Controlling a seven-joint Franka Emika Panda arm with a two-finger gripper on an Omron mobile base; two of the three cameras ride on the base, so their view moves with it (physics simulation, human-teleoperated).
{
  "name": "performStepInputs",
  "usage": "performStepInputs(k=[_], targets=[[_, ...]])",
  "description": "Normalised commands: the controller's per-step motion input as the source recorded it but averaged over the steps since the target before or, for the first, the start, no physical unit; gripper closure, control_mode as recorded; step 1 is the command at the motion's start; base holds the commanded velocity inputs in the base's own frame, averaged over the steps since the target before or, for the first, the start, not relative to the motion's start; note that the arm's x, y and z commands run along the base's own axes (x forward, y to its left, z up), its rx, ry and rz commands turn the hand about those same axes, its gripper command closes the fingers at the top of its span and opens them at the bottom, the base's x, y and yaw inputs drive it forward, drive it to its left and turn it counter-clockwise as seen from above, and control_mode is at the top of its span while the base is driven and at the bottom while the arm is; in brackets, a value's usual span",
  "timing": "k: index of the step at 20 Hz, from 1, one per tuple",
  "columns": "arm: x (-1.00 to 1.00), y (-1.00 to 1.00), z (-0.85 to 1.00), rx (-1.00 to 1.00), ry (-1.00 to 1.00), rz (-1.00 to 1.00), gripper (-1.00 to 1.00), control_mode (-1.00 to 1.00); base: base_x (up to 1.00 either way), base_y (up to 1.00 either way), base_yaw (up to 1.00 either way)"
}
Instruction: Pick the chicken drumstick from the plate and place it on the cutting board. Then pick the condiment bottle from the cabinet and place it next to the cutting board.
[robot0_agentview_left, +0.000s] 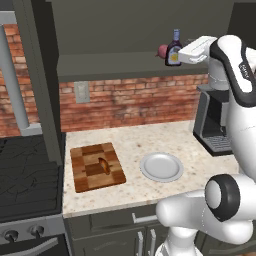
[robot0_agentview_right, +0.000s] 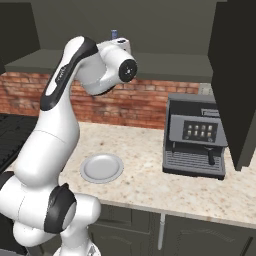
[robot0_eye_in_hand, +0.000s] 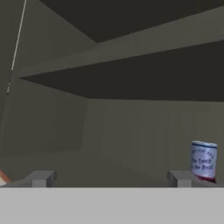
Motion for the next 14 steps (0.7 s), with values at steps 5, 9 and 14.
performStepInputs(k=[5,9,14], targets=[[0.04,-0.05,0.03,0.02,0.0,-0.08,-1.0,-1.0,0.0,0.0,0.0],[0.12,-0.01,0.0,0.06,0.0,-0.04,-1.0,-1.0,0.0,0.0,0.0],[0.16,-0.07,0.0,0.09,0.0,-0.03,-1.0,-1.0,0.0,0.0,0.0]])
